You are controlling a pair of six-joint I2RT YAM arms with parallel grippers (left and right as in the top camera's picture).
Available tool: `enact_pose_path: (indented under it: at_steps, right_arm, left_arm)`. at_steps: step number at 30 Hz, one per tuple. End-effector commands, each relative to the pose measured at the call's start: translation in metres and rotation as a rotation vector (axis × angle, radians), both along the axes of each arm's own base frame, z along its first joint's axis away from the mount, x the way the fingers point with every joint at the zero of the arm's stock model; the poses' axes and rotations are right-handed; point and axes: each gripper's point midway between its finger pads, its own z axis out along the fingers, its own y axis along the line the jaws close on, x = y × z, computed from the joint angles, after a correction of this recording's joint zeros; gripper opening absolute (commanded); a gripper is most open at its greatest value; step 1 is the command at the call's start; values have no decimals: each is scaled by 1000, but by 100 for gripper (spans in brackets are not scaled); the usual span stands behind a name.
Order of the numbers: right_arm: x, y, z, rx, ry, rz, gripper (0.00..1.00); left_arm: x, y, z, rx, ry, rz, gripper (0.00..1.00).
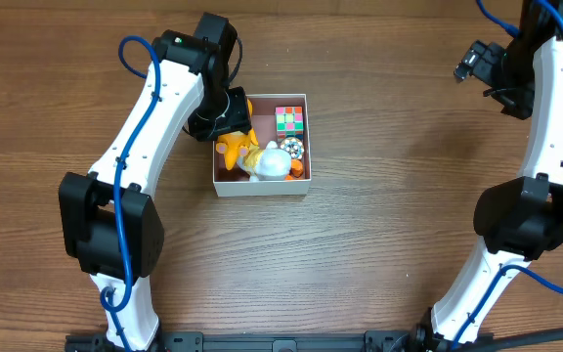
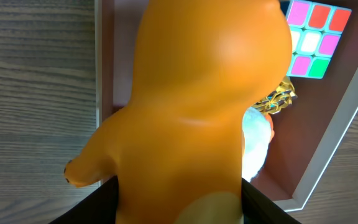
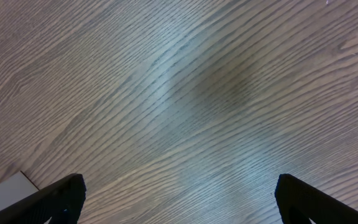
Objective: Pack container
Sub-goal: 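Lower the orange figure into the pink box beside the duck, then open the left gripper to release the figure in the box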
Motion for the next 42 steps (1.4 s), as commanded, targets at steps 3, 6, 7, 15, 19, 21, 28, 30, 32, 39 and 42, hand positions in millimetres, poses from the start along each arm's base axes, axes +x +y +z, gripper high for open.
enact_pose_path:
  at_steps: [3, 6, 7, 15, 19, 21, 28, 30, 32, 39, 42]
  right_arm:
    - [1, 0, 3, 0, -11, -7, 100]
    - [1, 0, 3, 0, -11, -7, 100]
    - [1, 0, 3, 0, -11, -7, 100]
    - [1, 0, 3, 0, -11, -7, 100]
    - [1, 0, 3, 0, -11, -7, 100]
    - [1, 0, 3, 0, -11, -7, 100]
    - [1, 0, 3, 0, -11, -7, 100]
    - [1, 0, 3, 0, -11, -7, 100]
    - [1, 0, 3, 0, -11, -7, 100]
    - [1, 0, 3, 0, -11, -7, 100]
    - [1, 0, 3, 0, -11, -7, 100]
  left_arm:
    - [2, 0, -3, 10, 0, 15, 55]
    - [2, 0, -3, 11, -2, 16, 57]
    - [4, 0, -3, 11, -9, 15, 58]
    - [9, 1, -5, 19, -27, 17, 60]
    - [9, 1, -5, 19, -26, 16, 61]
    - [10, 1, -5, 19, -27, 16, 61]
    - [11, 0, -5, 18, -31, 17, 65]
    - [11, 0, -5, 16, -34, 17, 70]
    - [12, 0, -5, 16, -35, 17, 71]
    - [14, -1, -5, 13, -45, 17, 72]
    - [16, -1, -4, 10, -54, 17, 73]
